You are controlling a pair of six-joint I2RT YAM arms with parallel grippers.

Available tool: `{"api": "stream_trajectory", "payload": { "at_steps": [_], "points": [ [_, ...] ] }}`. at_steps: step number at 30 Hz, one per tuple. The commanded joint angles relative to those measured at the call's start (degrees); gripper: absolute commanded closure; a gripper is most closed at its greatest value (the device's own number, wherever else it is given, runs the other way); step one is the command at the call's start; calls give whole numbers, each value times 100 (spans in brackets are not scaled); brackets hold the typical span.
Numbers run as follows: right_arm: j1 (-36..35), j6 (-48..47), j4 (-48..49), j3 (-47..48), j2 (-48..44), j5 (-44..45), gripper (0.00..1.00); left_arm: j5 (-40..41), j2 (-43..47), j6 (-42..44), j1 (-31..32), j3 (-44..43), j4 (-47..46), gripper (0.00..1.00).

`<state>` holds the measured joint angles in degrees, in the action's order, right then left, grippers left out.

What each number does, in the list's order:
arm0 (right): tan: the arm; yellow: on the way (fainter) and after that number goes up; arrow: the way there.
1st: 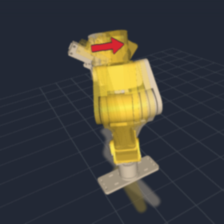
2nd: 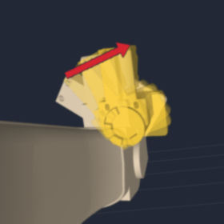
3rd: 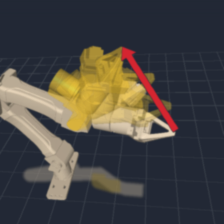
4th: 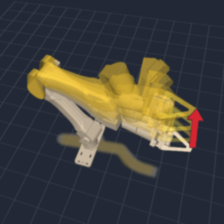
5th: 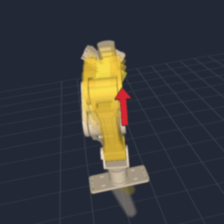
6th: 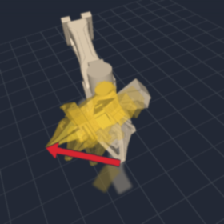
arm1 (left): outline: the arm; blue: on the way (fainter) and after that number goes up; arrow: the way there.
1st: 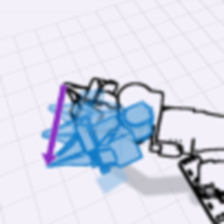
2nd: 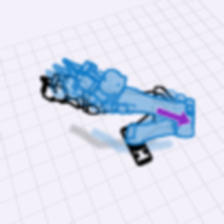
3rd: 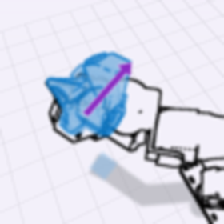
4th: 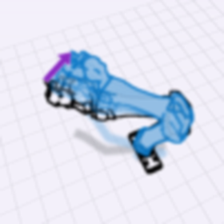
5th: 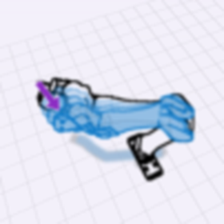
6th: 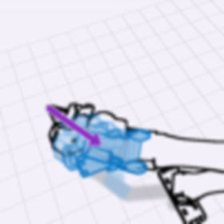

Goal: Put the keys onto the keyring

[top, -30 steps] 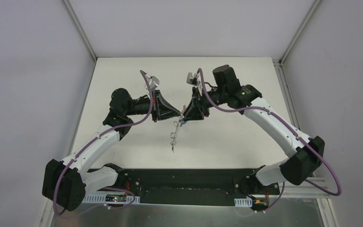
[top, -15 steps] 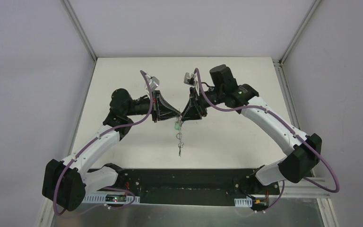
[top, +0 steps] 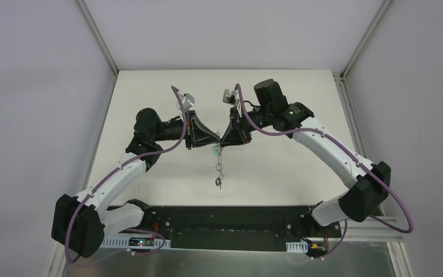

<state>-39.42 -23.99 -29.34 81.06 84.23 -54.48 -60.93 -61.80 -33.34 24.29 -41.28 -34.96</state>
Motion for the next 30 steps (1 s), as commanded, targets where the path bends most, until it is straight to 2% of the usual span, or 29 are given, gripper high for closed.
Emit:
{"api": "stream_trajectory", "payload": {
  "at_steps": [1, 3, 8, 20, 25, 30],
  "points": [
    [-40, -48, 44, 206, -53, -76, 85, 11, 154, 34, -12, 3, -442, 100],
    [-40, -53, 34, 200, -65, -80, 87, 15, 157, 53, -12, 10, -421, 100],
    [-42, -83, 15, 203, -87, -93, 100, 2, 163, 125, -11, 19, -374, 100],
    [-86, -349, -241, 175, -257, 394, 100, -7, 203, 426, -12, -16, -172, 100],
    [-232, -494, -559, 381, -213, 732, 100, -88, 234, 942, -12, -97, 349, 100],
    [-404, -642, -820, 528, -108, 1070, 100, -151, 293, 1396, -12, -201, 856, 90]
  ]
}}
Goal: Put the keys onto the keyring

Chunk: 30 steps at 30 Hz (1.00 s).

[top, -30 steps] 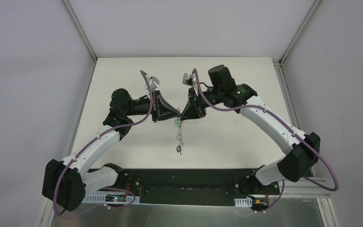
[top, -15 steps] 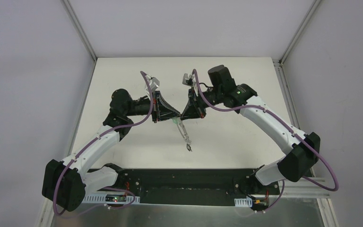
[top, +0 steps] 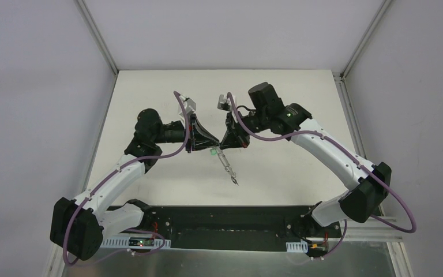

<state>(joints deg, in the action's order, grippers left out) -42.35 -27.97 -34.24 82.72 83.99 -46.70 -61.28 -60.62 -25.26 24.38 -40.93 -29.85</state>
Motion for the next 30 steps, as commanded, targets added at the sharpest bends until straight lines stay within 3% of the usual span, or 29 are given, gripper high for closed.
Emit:
{"api": "stream_trajectory", "payload": {
  "at_steps": [1, 8, 17, 30],
  "points": [
    [-134, -264, -370, 388, -65, 341, 100, -127, 189, 670, -20, -274, 446, 88],
    [-244, -365, -606, 551, 37, 576, 100, -139, 203, 986, -13, -368, 780, 75],
    [-482, -452, -861, 856, 322, 842, 100, -109, 112, 1468, 132, -543, 1293, 67],
    [-585, -455, -893, 957, 457, 946, 100, -156, 132, 2246, 216, -652, 2199, 87]
  ]
}}
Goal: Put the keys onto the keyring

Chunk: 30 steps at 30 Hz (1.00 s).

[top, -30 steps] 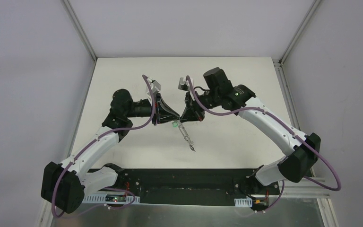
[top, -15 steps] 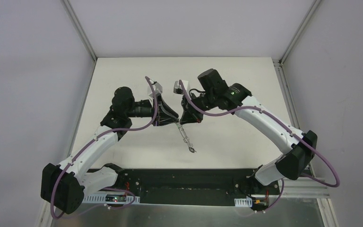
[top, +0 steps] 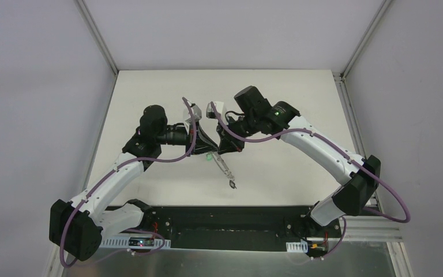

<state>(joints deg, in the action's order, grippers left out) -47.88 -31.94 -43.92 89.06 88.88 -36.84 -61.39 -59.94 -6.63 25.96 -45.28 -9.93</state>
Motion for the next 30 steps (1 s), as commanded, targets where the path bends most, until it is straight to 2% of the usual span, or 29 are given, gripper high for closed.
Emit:
{"api": "stream_trajectory", "payload": {
  "at_steps": [1, 8, 14, 18, 21, 22, 28, 30],
  "points": [
    [-31, -58, 73, 323, -24, -37, 100, -150, 67, 408, 64, -218, 243, 87],
    [-35, -49, 99, 276, -33, -69, 100, -128, 48, 461, 68, -250, 300, 94],
    [-37, -33, 149, 192, -44, -102, 100, -110, 33, 377, 68, -271, 223, 88],
    [-37, -31, 161, 158, -41, -113, 100, -111, 31, 358, 68, -267, 203, 87],
    [-30, -27, 172, 143, -46, -120, 100, -111, 40, 356, 68, -254, 195, 99],
    [-35, -31, 170, 139, -46, -109, 100, -111, 48, 360, 68, -253, 194, 100],
    [-36, -24, 247, 63, -96, -104, 100, -48, 86, 245, 59, -275, 187, 100],
    [-30, -23, 285, 15, -138, -133, 97, -27, 93, 89, 46, -268, 79, 100]
  ]
}}
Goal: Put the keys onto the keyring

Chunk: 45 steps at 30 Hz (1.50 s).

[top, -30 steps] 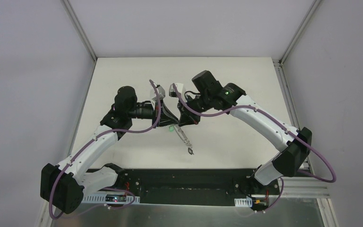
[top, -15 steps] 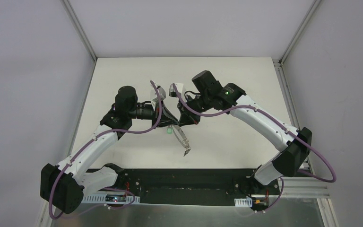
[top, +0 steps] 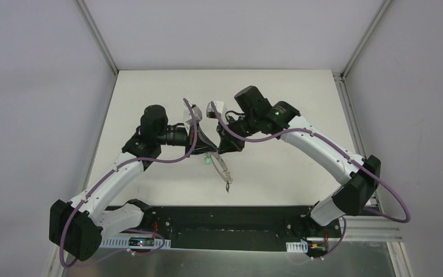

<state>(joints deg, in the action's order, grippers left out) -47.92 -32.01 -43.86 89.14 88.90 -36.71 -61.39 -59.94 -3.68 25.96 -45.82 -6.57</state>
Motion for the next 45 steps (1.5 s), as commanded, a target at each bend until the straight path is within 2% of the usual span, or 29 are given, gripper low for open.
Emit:
{"api": "stream_trajectory", "payload": {
  "at_steps": [1, 8, 10, 12, 21, 45],
  "points": [
    [-18, -18, 304, -26, -169, -175, 94, -29, 94, -347, 31, -192, -400, 100],
    [279, 84, 549, -321, -472, -698, 70, -2, 77, -2028, -164, 337, -2591, 100],
    [445, 183, 667, -411, -573, -926, 63, 16, 51, -2323, -175, 414, -2990, 100],
    [587, 268, 799, -525, -691, -1136, 61, 79, 32, -2503, -174, 462, -3218, 100],
    [944, 366, 1115, -825, -1073, -1478, 59, 204, -168, -3264, -179, 584, -4188, 100],
    [965, 424, 1277, -797, -796, -1575, 58, 167, -99, -3385, -176, 711, -4318, 100]
  ]
}}
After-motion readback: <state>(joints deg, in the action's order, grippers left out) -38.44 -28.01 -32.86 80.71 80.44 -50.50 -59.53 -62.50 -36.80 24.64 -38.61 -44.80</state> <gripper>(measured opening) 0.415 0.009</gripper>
